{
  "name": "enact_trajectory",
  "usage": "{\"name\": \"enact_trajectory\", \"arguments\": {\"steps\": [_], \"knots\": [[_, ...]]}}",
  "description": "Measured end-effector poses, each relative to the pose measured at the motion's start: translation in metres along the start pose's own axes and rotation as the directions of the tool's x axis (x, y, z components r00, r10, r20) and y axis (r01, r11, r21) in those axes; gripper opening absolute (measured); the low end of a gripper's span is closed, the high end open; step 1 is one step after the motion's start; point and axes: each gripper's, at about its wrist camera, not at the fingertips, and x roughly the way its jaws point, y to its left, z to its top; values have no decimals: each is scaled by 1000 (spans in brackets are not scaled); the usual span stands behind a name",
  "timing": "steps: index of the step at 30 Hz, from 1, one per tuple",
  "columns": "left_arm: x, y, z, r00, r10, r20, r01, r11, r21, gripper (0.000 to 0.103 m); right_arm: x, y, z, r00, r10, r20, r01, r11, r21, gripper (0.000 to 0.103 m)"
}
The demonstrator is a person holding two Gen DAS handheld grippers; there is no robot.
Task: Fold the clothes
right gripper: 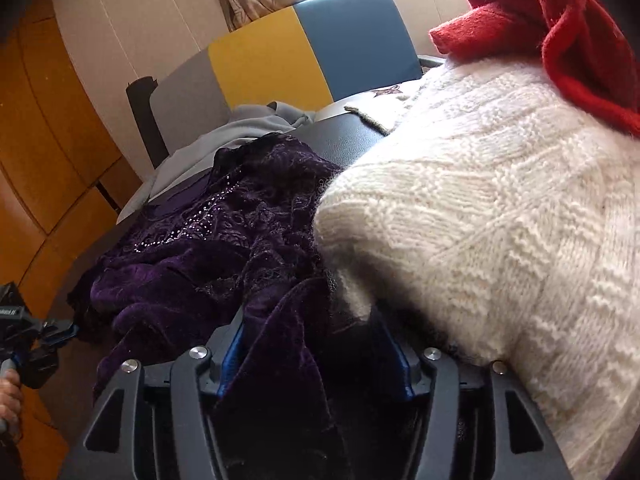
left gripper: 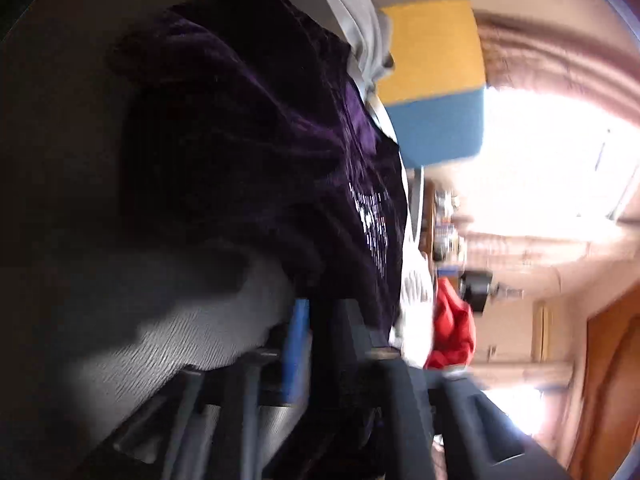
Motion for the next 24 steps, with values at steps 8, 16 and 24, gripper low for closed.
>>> {"name": "enact_trajectory", "arguments": {"steps": [8,16,24], "knots": [[19,-5,14,989,122,81,-120,992,-26,13,1,-1,-1,1000,15,6,-15,1000,5,60],[-2,7,12,981,119,155,-115,993,-31,53,3,-2,-1,999,35,4,-35,999,12,63],[0,3,4,967,222,127,-218,975,-46,29,3,-2,0,999,32,5,-32,999,9,63]]}}
